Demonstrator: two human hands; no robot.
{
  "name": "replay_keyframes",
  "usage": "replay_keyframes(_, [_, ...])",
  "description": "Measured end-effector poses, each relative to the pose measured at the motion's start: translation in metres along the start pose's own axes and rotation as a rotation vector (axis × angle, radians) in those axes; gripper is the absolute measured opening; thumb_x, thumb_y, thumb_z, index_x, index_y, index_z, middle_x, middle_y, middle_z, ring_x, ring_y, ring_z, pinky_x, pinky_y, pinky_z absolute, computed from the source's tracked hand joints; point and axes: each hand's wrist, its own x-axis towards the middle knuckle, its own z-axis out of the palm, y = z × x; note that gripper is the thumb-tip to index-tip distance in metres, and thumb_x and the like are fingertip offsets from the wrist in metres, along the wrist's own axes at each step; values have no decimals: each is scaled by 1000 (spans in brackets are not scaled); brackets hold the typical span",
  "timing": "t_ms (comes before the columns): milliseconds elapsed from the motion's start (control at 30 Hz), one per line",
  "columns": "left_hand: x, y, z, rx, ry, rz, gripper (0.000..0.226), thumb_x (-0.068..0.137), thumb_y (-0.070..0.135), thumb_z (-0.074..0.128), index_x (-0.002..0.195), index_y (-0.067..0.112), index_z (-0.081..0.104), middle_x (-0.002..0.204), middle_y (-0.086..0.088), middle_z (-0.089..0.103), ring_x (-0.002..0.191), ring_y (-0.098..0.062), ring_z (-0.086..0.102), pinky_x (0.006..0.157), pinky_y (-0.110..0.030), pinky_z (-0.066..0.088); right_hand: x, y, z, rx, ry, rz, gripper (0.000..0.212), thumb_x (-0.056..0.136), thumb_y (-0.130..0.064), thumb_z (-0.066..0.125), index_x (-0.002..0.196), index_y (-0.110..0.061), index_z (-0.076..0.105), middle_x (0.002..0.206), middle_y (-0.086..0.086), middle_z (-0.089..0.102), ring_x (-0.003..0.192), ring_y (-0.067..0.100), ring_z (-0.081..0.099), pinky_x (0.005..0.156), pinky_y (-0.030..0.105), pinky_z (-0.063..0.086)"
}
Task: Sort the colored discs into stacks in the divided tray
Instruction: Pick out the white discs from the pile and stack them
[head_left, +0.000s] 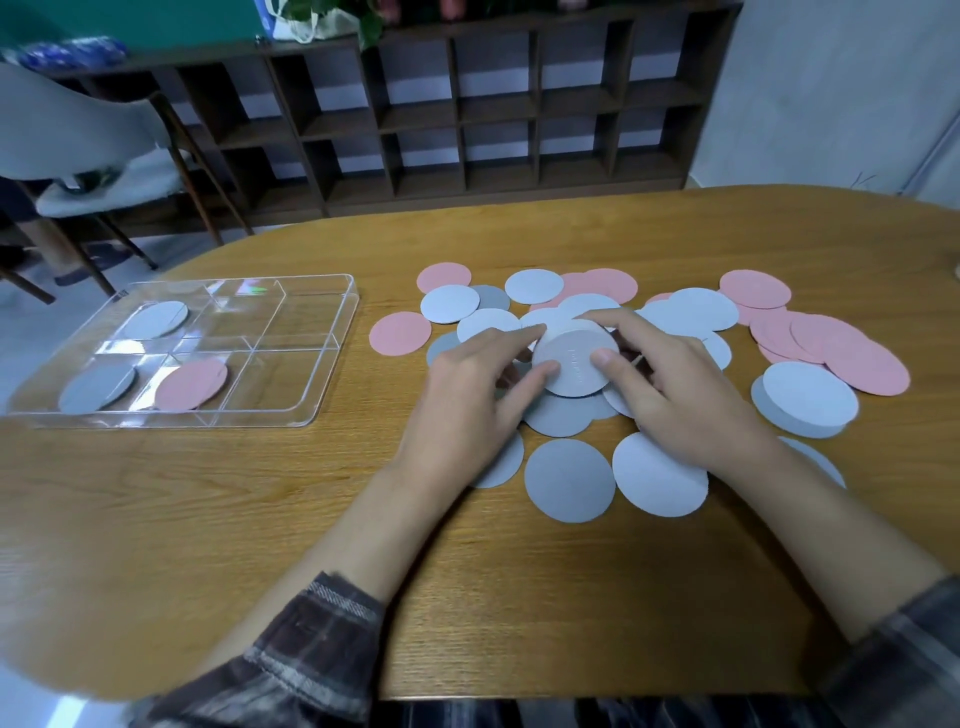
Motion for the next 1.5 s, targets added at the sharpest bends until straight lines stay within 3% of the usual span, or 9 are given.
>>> replay_keyframes(200, [5, 11, -3, -86, -207, -99, 46, 96, 39, 71, 137, 32, 50, 91, 9, 66, 68, -12, 62, 68, -35, 55, -9, 7, -13, 53, 85, 53, 26, 106, -22, 51, 129, -30, 59, 92, -3, 67, 80, 14, 57, 66, 23, 40])
replay_keyframes(333, [9, 18, 1, -83, -327, -43, 26, 89, 48, 77, 105, 30, 67, 85, 11, 66, 74, -11, 62, 69, -39, 54, -25, 16, -27, 49, 150, 81, 25, 106, -23, 51, 126, -35, 59, 92, -3, 69, 79, 12, 58, 65, 23, 42])
replay_keyframes(433, [12, 33, 7, -90, -460, 1, 37, 74, 58, 87, 95, 30, 74, 89, 12, 67, 82, -8, 62, 71, -27, 50, -32, 22, -36, 62, 188, 101, 26, 106, -23, 51, 128, -34, 60, 85, 0, 68, 68, 12, 54, 61, 25, 41])
replay_keyframes(567, [12, 44, 21, -88, -572, 64, 52, 61, 66, 90, 95, 31, 73, 92, 10, 67, 86, -12, 62, 75, -34, 53, -35, 28, -40, 58, 197, 108, 27, 106, -23, 52, 130, -32, 60, 83, 4, 67, 65, 13, 53, 59, 25, 40])
replay_keyframes(833, [11, 42, 19, -225, -572, -50, 39, 67, 39, 97, 98, 27, 77, 91, 8, 70, 79, -10, 60, 71, -24, 51, -30, 32, -34, 49, 168, 100, 30, 105, -23, 52, 132, -31, 61, 77, 0, 62, 67, 14, 53, 60, 23, 39])
replay_keyframes(933, [12, 41, 15, -348, -568, -127, 29, 75, 22, 95, 96, 19, 75, 86, -3, 72, 71, -5, 57, 69, -14, 46, -29, 32, -33, 32, 165, 103, 38, 105, -25, 52, 141, -39, 57, 75, 7, 62, 71, 26, 59, 67, 36, 46])
replay_keyframes(1100, [14, 38, 14, -583, -451, -284, 20, 84, 11, 87, 98, 12, 72, 82, -6, 66, 71, -15, 55, 68, -26, 49, -26, 30, -31, 35, 166, 95, 43, 105, -27, 53, 141, -51, 53, 76, 17, 66, 74, 35, 62, 70, 49, 51])
replay_keyframes(1300, [15, 34, 20, -520, -155, -328, 21, 84, 14, 86, 96, 18, 70, 90, -6, 68, 72, -14, 60, 69, -27, 52, -29, 17, -25, 169, 153, 103, 41, 107, -19, 50, 140, -41, 60, 74, 7, 63, 76, 22, 59, 75, 42, 49])
replay_keyframes(1500, [15, 33, 24, -334, -102, -270, 27, 87, 28, 85, 111, 21, 78, 88, 4, 72, 71, -8, 63, 70, -17, 48, -27, 18, -22, 159, 112, 98, 41, 109, -19, 43, 142, -40, 58, 80, -3, 65, 81, 15, 60, 80, 38, 50])
